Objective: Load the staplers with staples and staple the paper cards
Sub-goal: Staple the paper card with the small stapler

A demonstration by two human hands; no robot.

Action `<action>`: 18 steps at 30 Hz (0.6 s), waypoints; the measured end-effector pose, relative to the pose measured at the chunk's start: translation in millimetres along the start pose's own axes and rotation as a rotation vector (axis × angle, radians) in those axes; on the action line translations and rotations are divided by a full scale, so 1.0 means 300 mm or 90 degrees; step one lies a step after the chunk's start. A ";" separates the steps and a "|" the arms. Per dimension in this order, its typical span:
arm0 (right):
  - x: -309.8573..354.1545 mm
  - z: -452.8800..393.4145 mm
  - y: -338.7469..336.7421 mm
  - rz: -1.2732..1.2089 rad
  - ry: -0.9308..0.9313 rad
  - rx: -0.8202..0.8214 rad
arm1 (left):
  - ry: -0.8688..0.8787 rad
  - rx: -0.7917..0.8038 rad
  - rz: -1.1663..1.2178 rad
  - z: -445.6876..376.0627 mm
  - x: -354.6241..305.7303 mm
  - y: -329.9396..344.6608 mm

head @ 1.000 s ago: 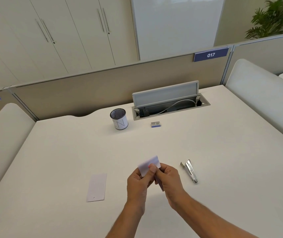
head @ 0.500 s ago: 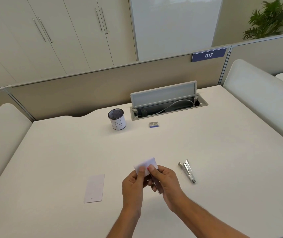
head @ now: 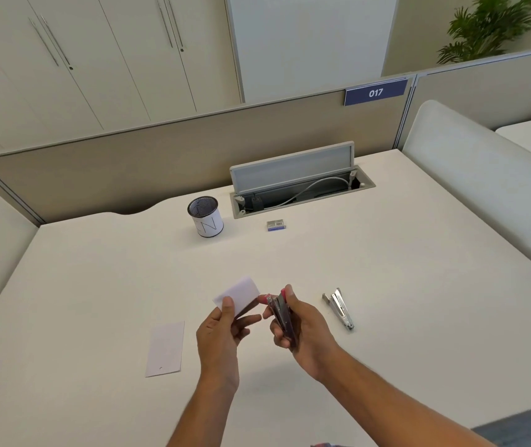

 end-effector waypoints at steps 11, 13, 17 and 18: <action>0.003 0.007 0.000 0.070 -0.062 0.033 | 0.071 0.007 -0.061 0.024 -0.026 0.015; 0.002 0.009 -0.003 0.066 -0.067 0.032 | 0.098 -0.002 -0.084 0.030 -0.035 0.023; -0.004 0.010 -0.008 0.068 -0.072 0.046 | 0.125 -0.012 -0.109 0.033 -0.045 0.027; -0.004 0.011 -0.008 0.068 -0.073 0.046 | 0.126 -0.016 -0.110 0.033 -0.044 0.026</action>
Point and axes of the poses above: each hand's wrist, its own z-axis away from the middle knuckle, its own y-axis out of the palm, x = y × z, the point moved 3 cm from there along -z, towards the middle knuckle, and after that the axes turned 12 degrees about -z, right-handed, at the moved point
